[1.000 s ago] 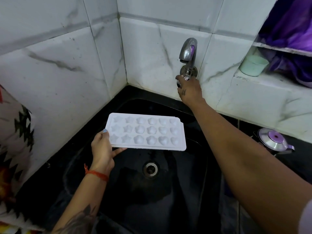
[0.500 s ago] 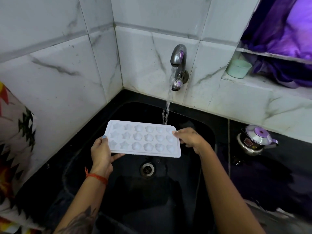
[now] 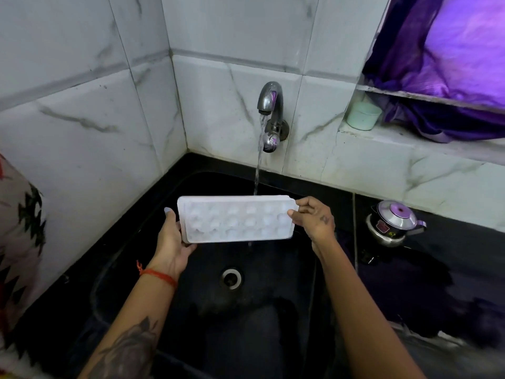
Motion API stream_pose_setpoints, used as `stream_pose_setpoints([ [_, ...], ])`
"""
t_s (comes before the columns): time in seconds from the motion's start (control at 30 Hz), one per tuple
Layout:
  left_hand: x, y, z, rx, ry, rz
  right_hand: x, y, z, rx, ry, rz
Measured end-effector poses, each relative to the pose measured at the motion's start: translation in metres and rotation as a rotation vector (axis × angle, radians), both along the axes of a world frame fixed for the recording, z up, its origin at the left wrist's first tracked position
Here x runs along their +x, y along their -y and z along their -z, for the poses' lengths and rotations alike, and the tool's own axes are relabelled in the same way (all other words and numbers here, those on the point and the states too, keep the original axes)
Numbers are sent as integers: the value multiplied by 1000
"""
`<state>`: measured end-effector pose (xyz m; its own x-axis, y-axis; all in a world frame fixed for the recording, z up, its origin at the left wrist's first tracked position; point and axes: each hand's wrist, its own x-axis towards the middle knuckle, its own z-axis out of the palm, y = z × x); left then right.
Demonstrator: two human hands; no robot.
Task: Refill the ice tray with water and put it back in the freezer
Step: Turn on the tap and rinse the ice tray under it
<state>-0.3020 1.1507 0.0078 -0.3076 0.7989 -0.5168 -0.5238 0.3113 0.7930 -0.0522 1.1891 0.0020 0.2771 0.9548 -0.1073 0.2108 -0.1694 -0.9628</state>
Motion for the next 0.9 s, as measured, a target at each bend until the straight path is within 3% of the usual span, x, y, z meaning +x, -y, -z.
stream_pose_setpoints([
  [0.23,-5,-22,11,82,289,-82,4,4,8,192,-85,0],
  [0.47,8,-30,13,157,191,-13,11,-2,7,24,-514,155],
  [0.67,11,-42,15,177,161,33,18,-4,9,-120,-527,104],
  [0.9,23,-48,10,172,74,173,27,-3,-1,34,-616,129],
])
